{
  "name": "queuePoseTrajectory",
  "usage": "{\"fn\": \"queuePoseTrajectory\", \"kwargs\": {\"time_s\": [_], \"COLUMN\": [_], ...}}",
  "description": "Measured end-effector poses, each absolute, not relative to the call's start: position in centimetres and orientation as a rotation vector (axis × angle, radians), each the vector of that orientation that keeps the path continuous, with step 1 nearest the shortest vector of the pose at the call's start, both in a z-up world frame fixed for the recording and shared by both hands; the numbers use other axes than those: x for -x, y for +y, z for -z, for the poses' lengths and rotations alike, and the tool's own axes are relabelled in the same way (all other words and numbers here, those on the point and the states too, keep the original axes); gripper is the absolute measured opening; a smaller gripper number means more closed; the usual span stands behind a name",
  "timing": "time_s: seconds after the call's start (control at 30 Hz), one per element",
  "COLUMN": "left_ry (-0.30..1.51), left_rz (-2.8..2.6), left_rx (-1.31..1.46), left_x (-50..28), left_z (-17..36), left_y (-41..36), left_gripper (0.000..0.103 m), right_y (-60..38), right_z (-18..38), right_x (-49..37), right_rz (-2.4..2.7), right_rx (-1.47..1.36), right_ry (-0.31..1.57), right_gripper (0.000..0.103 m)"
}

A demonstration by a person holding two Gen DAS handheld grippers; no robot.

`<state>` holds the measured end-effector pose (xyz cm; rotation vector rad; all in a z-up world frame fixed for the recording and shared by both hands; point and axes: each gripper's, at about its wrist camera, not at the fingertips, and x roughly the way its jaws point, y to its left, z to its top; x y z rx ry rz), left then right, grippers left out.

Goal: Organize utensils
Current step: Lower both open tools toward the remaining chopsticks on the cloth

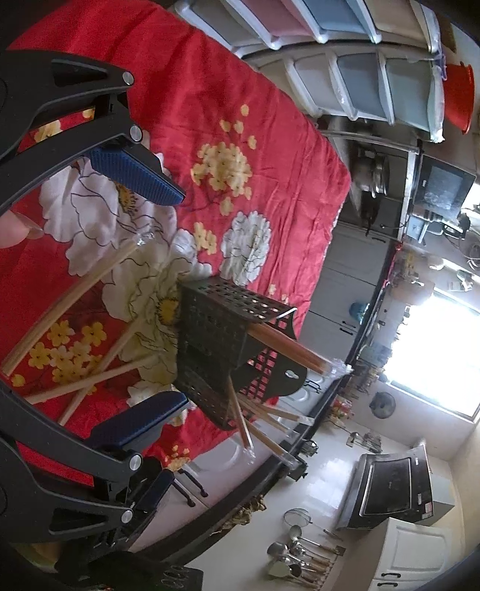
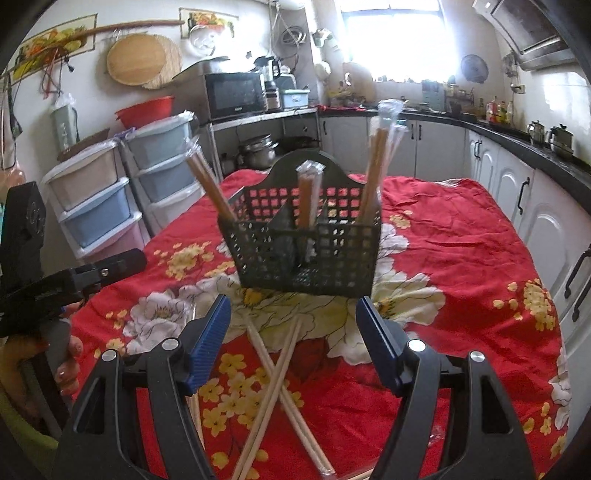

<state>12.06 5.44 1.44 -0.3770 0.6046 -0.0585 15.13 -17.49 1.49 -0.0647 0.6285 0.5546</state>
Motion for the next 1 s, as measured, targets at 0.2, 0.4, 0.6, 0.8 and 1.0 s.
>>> {"fn": "queuePoseTrajectory", "kwargs": {"time_s": [0.2, 0.4, 0.6, 0.8, 1.0], "left_ry": [0.647, 0.699, 0.747, 0.781, 0.835], "left_rz": [0.051, 0.042, 0.086, 0.124, 0.141], "left_rx": [0.369, 0.371, 0.389, 0.428, 0.491], "left_x": [-12.2, -12.6, -13.1, -13.7, -14.7], "left_z": [-0.1, 1.6, 3.2, 4.4, 6.2], "left_y": [5.4, 5.7, 5.7, 5.6, 6.0], "left_gripper": [0.093, 0.092, 0.092, 0.092, 0.072], "right_y": [-16.6, -16.3, -15.7, -15.1, -14.8], "right_z": [-0.3, 1.5, 2.7, 3.8, 4.3], "right_x": [-15.6, -16.6, -17.5, -18.5, -19.2], "right_rz": [-0.561, -0.557, -0.554, -0.555, -0.551], "right_rx": [0.090, 0.085, 0.101, 0.103, 0.102], "right_ry": [0.681, 0.758, 0.809, 0.857, 0.881], "right_gripper": [0.068, 0.067, 0.056, 0.049, 0.047]}}
